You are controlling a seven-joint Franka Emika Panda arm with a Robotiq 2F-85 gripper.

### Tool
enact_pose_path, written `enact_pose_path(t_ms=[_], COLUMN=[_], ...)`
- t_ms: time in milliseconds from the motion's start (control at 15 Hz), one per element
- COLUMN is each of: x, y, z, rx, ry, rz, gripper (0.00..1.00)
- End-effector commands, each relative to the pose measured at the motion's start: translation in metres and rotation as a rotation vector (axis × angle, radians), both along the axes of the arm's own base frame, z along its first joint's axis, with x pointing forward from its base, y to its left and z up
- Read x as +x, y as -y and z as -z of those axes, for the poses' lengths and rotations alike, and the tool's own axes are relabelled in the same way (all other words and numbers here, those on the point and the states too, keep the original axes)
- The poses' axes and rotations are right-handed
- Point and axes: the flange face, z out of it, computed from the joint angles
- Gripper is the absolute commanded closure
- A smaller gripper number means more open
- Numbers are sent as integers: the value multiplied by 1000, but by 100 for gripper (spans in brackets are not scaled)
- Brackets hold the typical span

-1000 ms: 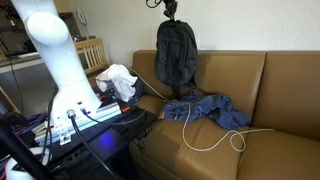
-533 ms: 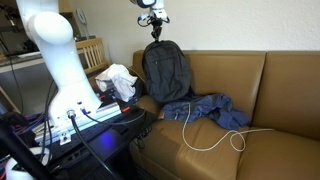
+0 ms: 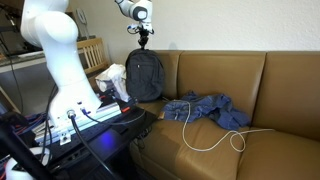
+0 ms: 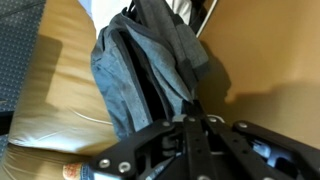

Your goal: Move the bag to the left side of the sofa

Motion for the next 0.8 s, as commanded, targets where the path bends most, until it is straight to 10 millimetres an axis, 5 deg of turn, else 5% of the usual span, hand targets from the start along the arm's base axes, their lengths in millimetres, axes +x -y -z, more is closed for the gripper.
enact_pose_path(t_ms=[0, 400, 467, 733], x=[42, 70, 69, 55], y=[-10, 9, 15, 32], z=[28, 86, 92, 72], rx=[-111, -246, -253, -310], ry=[138, 352, 343, 331], rz=[67, 177, 193, 110], gripper=[100, 100, 74, 53])
